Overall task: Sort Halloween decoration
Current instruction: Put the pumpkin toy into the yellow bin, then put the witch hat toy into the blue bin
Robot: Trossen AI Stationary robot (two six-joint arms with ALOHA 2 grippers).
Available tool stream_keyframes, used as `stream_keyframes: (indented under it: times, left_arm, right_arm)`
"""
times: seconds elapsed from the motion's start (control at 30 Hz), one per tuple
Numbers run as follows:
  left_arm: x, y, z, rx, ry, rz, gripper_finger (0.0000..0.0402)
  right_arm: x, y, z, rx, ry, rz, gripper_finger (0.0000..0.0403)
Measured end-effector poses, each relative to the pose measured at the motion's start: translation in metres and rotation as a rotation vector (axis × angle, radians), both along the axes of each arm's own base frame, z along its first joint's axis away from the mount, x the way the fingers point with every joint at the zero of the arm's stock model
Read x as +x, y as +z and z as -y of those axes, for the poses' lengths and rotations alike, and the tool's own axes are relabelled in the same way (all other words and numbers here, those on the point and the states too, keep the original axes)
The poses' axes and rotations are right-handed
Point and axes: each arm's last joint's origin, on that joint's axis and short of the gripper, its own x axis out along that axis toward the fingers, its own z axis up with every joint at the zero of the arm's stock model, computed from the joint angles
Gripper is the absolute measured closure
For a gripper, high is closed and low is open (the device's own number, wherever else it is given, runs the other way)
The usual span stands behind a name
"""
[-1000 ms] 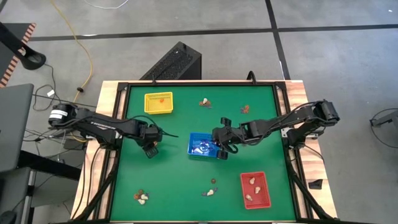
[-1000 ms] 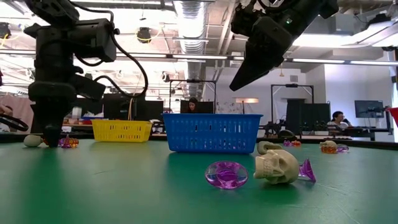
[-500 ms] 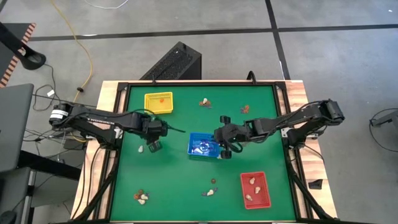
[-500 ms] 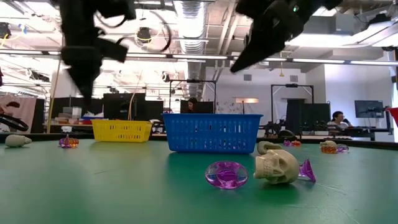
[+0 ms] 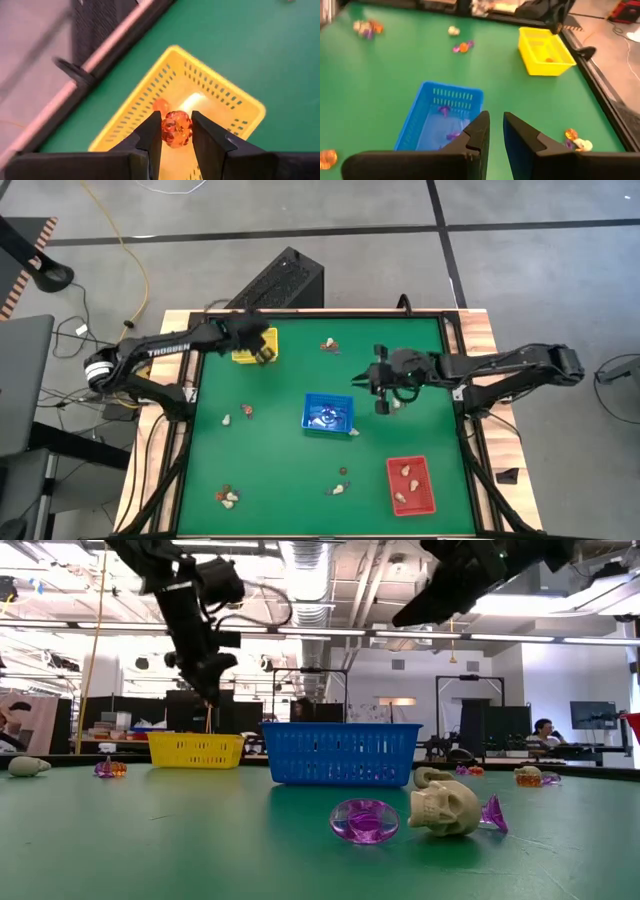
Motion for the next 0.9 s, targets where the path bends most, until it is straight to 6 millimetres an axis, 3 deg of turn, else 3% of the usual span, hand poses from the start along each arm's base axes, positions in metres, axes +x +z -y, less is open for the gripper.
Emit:
stream_keyframes:
  times: [0.17,0.4,0.73,0.9]
  left_arm:
    - [-0.012,-0.009,-0.023,-0.146,0.086,0.087,0.0316]
    - [-0.012,-0.024,-0.032,-0.185,0.12,0.037,0.0273]
    - [-0.011,-0.027,-0.03,-0.178,-0.091,-0.064,0.0215]
    - [-0.002,-0.013,-0.017,-0.17,-0.229,0.053,0.0215]
  right_arm:
    - [-0.009,0.002,0.005,0.056,-0.045,0.027,0.0316]
    - [-0.009,0.001,0.0,0.125,-0.054,0.017,0.0316]
    - [-0.01,-0.002,-0.006,0.315,-0.122,0.007,0.0316]
    - [-0.009,-0.004,-0.011,0.396,-0.148,0.008,0.0316]
